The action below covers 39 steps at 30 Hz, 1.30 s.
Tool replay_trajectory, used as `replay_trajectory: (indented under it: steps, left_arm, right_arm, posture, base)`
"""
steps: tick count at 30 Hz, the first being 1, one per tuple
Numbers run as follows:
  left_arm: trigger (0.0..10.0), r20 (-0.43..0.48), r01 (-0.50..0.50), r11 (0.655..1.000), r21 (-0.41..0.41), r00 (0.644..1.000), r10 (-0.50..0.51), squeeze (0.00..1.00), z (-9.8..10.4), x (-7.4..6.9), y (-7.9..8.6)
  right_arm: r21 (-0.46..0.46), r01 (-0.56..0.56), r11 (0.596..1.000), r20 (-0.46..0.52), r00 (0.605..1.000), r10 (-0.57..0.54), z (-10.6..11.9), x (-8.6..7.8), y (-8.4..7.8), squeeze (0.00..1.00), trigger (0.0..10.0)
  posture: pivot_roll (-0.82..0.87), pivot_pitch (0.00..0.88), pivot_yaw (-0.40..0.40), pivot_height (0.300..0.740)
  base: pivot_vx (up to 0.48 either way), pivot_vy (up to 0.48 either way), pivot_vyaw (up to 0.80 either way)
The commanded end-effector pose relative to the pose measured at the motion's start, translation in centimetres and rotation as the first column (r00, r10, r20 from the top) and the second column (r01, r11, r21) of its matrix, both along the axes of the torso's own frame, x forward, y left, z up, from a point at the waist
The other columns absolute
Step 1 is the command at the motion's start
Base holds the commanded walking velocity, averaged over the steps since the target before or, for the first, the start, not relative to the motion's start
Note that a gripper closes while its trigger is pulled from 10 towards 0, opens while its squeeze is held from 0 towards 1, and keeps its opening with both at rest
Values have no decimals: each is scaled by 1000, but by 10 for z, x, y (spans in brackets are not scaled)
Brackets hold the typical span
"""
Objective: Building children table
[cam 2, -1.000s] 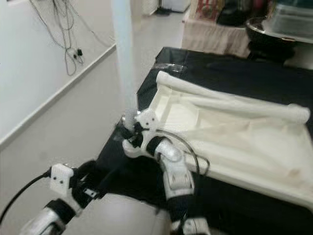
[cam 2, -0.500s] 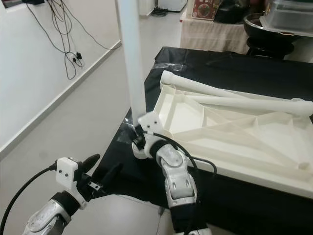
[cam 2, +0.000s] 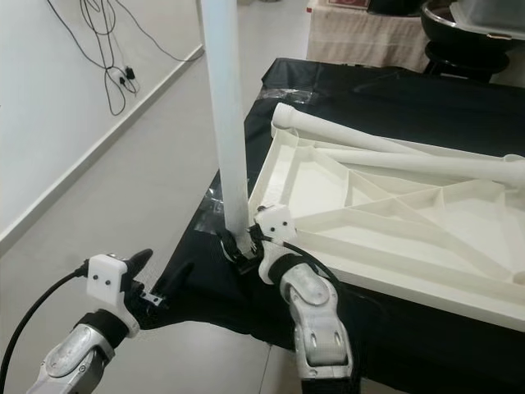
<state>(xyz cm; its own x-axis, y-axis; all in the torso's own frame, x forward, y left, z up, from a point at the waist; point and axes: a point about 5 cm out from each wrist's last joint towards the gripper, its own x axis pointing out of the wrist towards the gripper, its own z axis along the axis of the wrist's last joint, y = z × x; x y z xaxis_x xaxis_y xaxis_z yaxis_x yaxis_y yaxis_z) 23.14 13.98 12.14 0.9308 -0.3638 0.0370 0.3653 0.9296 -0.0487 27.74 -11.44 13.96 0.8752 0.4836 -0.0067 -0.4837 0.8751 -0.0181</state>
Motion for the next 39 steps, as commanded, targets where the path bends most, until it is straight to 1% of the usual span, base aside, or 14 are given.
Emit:
replay_trajectory:
  steps: [1,3,4,5,6,11,20,27,32,35,36,37,38,39]
  left_arm:
    - [10000,-14,-50,998,40,999,51,0,-5,0,7]
    - [10000,-14,-50,998,40,999,51,0,-5,0,7]
    - [10000,-23,-101,993,69,994,103,0,-8,1,11]
    - [10000,-23,-101,993,69,994,103,0,-8,1,11]
    - [10000,-34,-128,989,81,991,131,0,-10,3,13]
    - [10000,-53,-135,987,86,989,140,0,-13,5,13]
    - [10000,-60,-126,987,100,989,132,0,-15,8,11]
    - [10000,-61,-118,987,109,990,125,0,-15,9,11]
    - [10000,-63,-116,987,111,990,123,0,-15,10,10]
    - [10000,-65,-113,987,111,991,121,0,-15,10,10]
    - [10000,-66,-111,988,110,991,119,0,-15,10,10]
    - [10000,-66,-111,988,110,991,119,0,-15,10,10]
    - [10000,-67,-107,988,109,991,115,0,-15,10,10]
    - [10000,-67,-106,988,109,991,114,0,-16,10,10]
  right_arm:
    - [26,-26,999,28,999,25,3,-4,-1,659,10000]
    - [26,-26,999,28,999,25,3,-4,-1,659,10000]
    - [32,-44,999,30,999,43,3,-8,-1,0,10000]
    - [32,-44,999,30,999,43,3,-8,-1,0,10000]
    - [35,-50,998,28,998,49,2,-9,-2,0,10000]
    - [38,-35,999,20,999,35,0,-9,-5,0,10000]
    - [63,-4,998,22,1000,2,0,-7,-10,0,10000]
    - [66,-8,998,23,1000,7,-1,-12,-15,0,10000]
    - [43,30,999,10,999,-30,-3,-15,-21,0,10000]
    - [21,77,997,-2,997,-77,-6,-16,-27,0,10000]
    - [3,112,994,-8,994,-112,-7,-16,-31,0,10000]
    - [3,112,994,-8,994,-112,-7,-16,-31,0,10000]
    - [-23,176,984,-17,984,-176,-9,-15,-37,0,10000]
    - [-29,190,981,-21,981,-191,-9,-15,-38,0,10000]
  posture:
    - [6,117,26,740]
    - [6,117,26,740]
    - [7,107,23,740]
    - [7,107,23,740]
    - [6,101,21,740]
    - [5,95,18,740]
    - [1,89,23,740]
    - [-3,91,23,740]
    - [-4,94,21,740]
    - [-6,99,21,740]
    - [-7,100,21,740]
    - [-7,100,21,740]
    - [-7,101,20,740]
    - [-7,101,20,740]
  base:
    - [0,0,0]
    - [0,0,0]
    - [0,0,0]
    - [0,0,0]
    - [0,0,0]
    - [0,0,0]
    - [0,480,0]
    - [0,480,0]
    - [0,480,0]
    - [0,480,0]
    - [0,480,0]
    - [0,480,0]
    - [0,480,0]
    - [0,480,0]
